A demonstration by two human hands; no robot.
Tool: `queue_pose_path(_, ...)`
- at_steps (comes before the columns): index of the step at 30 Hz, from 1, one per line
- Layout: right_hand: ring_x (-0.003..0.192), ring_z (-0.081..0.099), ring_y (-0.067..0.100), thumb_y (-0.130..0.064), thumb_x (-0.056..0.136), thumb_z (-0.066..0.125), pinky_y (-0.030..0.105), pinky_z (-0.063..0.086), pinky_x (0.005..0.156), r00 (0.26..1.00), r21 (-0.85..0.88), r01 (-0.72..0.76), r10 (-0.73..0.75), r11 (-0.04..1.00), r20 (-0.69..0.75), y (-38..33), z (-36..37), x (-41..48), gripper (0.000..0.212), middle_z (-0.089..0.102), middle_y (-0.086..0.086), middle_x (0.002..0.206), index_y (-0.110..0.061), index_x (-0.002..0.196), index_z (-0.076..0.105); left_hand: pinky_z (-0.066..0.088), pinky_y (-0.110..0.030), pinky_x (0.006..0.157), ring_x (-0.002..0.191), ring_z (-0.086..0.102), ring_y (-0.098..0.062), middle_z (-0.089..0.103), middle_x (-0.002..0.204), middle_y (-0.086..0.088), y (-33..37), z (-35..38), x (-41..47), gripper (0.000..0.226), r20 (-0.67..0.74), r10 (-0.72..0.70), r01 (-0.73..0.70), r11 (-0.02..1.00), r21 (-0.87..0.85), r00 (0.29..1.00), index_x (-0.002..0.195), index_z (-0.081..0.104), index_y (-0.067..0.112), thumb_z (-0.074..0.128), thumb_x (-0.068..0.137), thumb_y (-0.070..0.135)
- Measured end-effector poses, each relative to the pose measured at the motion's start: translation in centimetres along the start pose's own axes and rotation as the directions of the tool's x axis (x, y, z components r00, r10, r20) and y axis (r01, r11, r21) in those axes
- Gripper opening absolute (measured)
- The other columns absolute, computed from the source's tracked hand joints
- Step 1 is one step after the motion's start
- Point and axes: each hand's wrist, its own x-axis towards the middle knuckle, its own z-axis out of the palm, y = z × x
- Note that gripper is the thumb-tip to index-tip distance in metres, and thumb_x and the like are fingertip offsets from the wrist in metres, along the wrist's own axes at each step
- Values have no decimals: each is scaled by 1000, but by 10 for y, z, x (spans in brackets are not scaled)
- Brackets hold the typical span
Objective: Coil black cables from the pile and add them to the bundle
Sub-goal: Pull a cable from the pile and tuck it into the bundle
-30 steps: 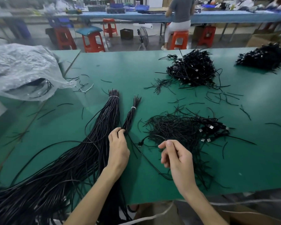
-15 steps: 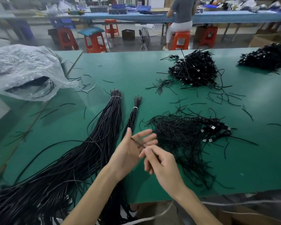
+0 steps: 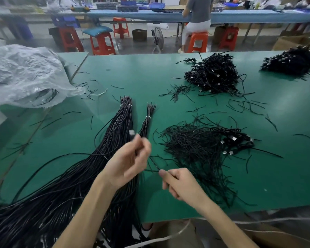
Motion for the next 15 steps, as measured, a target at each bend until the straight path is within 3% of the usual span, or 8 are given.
queue_pose_path(2, 37, 29, 14, -55, 94, 64, 22, 21, 40, 993, 72, -115, 115, 991, 11, -6, -14, 5, 52, 39, 2, 46, -15, 62, 56, 32, -17, 37, 43, 58, -6, 73, 78, -5, 7, 3, -8, 51, 220, -236, 134, 907, 399, 947, 106, 65, -1, 34, 112, 39)
queue_pose_path(3, 36, 26, 13, -55, 95, 63, 21, 18, 39, 988, 126, -152, 153, 980, -5, -10, -22, 8, 52, 36, 1, 47, -16, 62, 53, 32, -20, 40, 49, 64, -10, 76, 87, -9, 7, 4, -9, 53, 232, -360, 172, 801, 573, 904, 110, 66, -1, 32, 113, 38)
queue_pose_path(5, 37, 23, 11, -55, 97, 58, 21, 18, 38, 986, 173, -152, 161, 973, -36, -20, -32, 11, 52, 34, 0, 49, -17, 62, 50, 44, -25, 48, 68, 73, -19, 77, 107, -11, 2, 6, -7, 53, 92, -497, 242, 567, 787, 863, 118, 66, -1, 30, 114, 36)
queue_pose_path(8, 40, 24, 12, -54, 101, 53, 22, 20, 40, 998, 141, -36, 41, 989, -38, -34, -28, 10, 55, 34, -1, 50, -20, 58, 47, 60, -39, 84, 99, 74, -19, 75, 118, 3, -16, 7, -2, 48, -177, -427, 322, 296, 899, 887, 131, 64, 5, 34, 111, 36)
queue_pose_path(10, 39, 27, 12, -52, 102, 52, 21, 23, 40, 998, 136, 40, -34, 990, -44, -40, -20, 8, 56, 35, -1, 48, -19, 57, 49, 51, -42, 106, 117, 68, -20, 69, 131, 3, -24, 5, 0, 45, -224, -307, 325, 336, 884, 925, 135, 62, 16, 34, 108, 39)
queue_pose_path(13, 40, 33, 12, -49, 104, 50, 19, 28, 42, 992, 161, 121, -113, 980, -58, -38, -8, 3, 54, 41, 1, 47, -16, 61, 55, 39, -31, 118, 137, 54, -12, 58, 148, 4, -28, 3, 2, 48, -226, -117, 248, 634, 733, 967, 145, 54, 19, 28, 110, 38)
queue_pose_path(15, 42, 38, 11, -47, 105, 48, 18, 32, 44, 989, 165, 146, -140, 975, -53, -31, 3, -1, 52, 47, 1, 48, -15, 66, 59, 36, -26, 118, 142, 49, -12, 54, 152, 4, -34, 0, 3, 54, -267, 10, 162, 773, 613, 964, 151, 48, 15, 23, 111, 42)
